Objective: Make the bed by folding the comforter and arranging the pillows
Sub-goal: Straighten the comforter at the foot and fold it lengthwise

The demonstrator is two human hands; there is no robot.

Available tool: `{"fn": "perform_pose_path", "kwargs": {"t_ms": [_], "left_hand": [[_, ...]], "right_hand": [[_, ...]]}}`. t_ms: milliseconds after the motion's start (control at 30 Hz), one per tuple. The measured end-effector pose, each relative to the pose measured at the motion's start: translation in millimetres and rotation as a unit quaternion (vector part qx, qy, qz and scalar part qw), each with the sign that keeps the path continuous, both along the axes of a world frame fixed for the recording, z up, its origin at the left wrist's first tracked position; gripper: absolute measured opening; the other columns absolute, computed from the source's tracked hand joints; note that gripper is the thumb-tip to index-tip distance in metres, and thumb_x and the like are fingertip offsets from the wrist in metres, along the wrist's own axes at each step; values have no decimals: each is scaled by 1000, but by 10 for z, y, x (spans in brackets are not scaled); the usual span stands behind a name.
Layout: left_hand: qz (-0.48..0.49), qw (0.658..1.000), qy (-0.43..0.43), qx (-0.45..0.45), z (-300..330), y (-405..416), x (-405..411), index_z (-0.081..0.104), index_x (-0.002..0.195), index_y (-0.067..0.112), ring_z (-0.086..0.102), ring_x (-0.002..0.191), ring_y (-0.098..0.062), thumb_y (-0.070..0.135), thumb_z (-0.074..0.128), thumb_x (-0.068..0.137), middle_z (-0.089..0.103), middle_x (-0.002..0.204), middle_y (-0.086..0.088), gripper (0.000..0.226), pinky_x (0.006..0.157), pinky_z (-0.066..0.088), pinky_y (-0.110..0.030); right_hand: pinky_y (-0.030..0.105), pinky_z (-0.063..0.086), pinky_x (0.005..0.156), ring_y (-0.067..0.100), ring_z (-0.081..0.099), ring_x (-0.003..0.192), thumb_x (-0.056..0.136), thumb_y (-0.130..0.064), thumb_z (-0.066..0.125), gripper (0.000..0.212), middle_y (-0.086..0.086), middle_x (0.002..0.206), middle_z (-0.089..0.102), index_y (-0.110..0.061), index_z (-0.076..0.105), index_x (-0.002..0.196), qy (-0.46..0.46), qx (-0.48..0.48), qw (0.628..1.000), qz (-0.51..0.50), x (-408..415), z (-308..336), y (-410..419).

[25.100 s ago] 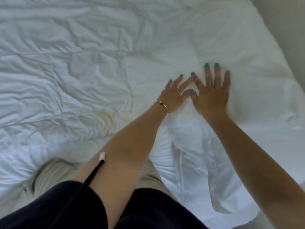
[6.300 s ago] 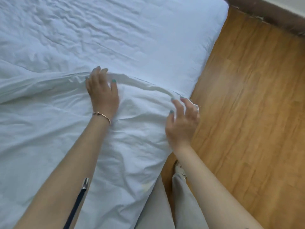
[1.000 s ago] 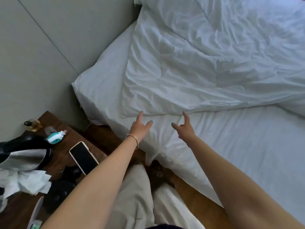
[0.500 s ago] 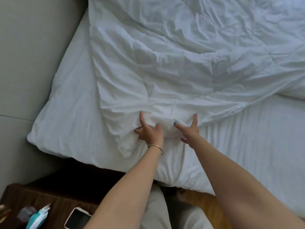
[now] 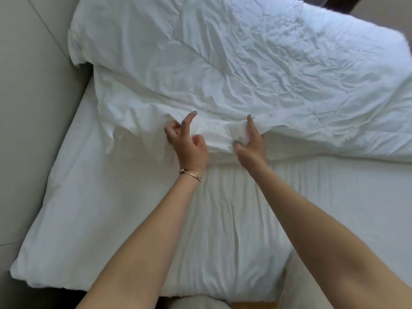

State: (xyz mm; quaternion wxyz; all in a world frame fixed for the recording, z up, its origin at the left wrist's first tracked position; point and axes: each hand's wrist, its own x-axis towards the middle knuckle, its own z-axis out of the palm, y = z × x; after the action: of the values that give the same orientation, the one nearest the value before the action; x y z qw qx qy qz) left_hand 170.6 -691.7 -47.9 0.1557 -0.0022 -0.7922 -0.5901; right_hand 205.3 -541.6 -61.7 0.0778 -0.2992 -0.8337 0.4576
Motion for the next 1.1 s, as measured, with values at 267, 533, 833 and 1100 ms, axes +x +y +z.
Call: {"fn": "perform_pose_path", "kwargs": {"t_ms": [267, 533, 833, 1100], "left_hand": [[-22, 991, 114, -69, 769, 482, -1586, 65, 121, 8, 49, 79, -42, -10, 45, 64, 32, 102, -9, 63, 84, 48, -56], [-30, 960, 179, -215, 838, 1271, -4375, 51, 139, 18, 43, 126, -33, 20, 57, 79, 39, 135, -22, 61, 109, 35, -40], [-20, 720, -105, -686, -24, 1398, -5213, -4, 147, 52, -23, 141, -45, 90, 42, 61, -20, 159, -4, 104, 102, -8, -77], [-49, 657, -84, -748, -231, 1169, -5751, -19, 143, 54, -19, 142, -44, 103, 9, 46, -20, 160, -6, 112, 101, -8, -77]], "right_hand": [[7, 41, 70, 13, 54, 70, 81, -4, 55, 82, -23, 96, 45, -38, 27, 151, 123, 74, 985, 92, -1612, 674, 663], [28, 39, 106, 16, 49, 112, 88, -16, 63, 91, 12, 156, 27, -31, 4, 155, 190, -36, 957, 216, -4316, 451, 1591], [72, 8, 107, 41, -14, 146, 66, -85, 54, 103, -17, 159, -21, -63, -15, 139, -201, 101, 921, 317, -4868, -877, 2027], [78, 1, 100, 40, -23, 143, 44, -97, 43, 112, -18, 154, -30, -72, -26, 128, -217, 120, 927, 280, -5122, -1269, 1886]]}}
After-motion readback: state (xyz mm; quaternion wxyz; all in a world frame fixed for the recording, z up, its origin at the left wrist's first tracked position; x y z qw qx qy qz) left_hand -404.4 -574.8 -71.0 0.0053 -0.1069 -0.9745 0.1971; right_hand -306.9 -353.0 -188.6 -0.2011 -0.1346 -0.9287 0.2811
